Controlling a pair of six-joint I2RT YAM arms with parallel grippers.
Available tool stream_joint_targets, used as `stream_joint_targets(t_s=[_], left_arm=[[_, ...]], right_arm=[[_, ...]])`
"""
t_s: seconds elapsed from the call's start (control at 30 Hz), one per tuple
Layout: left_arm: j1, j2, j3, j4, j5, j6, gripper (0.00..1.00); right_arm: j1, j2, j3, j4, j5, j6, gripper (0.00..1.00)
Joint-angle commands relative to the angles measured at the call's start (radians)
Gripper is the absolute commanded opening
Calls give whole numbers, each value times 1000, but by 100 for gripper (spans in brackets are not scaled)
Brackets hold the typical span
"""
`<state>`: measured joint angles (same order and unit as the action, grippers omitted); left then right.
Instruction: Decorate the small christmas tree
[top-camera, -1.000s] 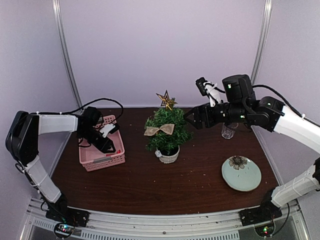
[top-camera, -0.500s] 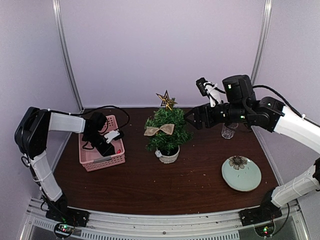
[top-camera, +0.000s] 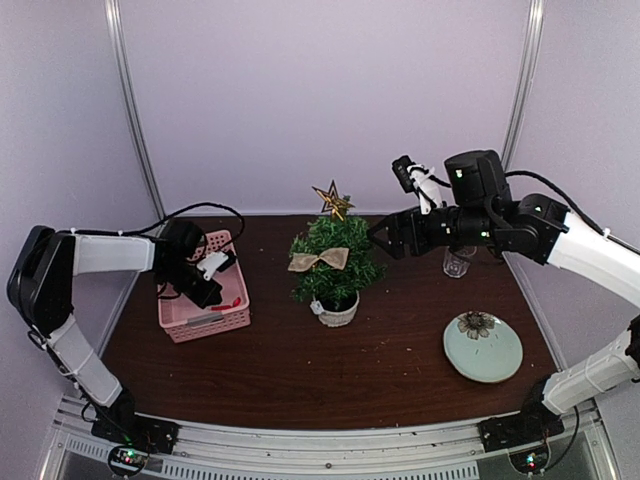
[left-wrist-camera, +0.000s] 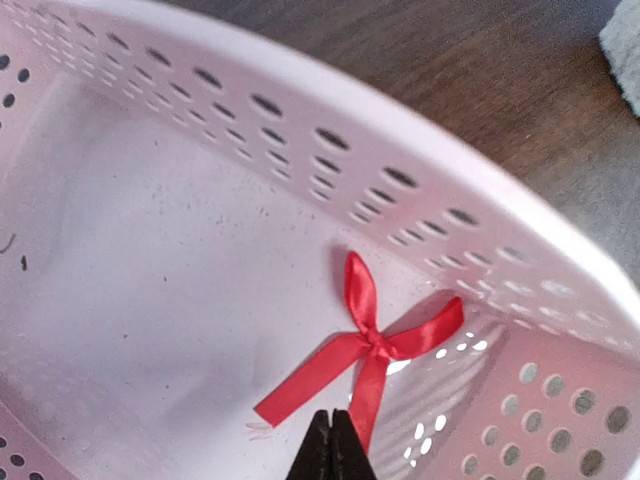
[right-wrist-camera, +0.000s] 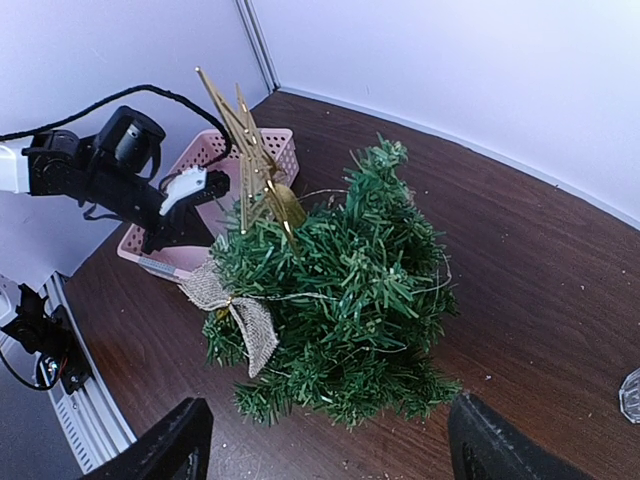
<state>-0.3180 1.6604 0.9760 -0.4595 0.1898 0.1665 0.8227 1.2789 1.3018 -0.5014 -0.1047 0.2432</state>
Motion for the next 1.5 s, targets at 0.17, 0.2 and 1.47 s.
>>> stream_joint_targets(t_s=[0.17, 0.2, 1.47], left_arm=[[1, -32, 21, -14, 129, 57, 25], [-1, -14, 30, -32, 147, 89, 35], [-19, -215, 49, 3, -83, -127, 0]], right_arm=[[-6, -35, -22, 27, -3, -2, 84], [-6, -35, -22, 29, -3, -2, 84], [-15, -42, -27, 15, -17, 4, 84]])
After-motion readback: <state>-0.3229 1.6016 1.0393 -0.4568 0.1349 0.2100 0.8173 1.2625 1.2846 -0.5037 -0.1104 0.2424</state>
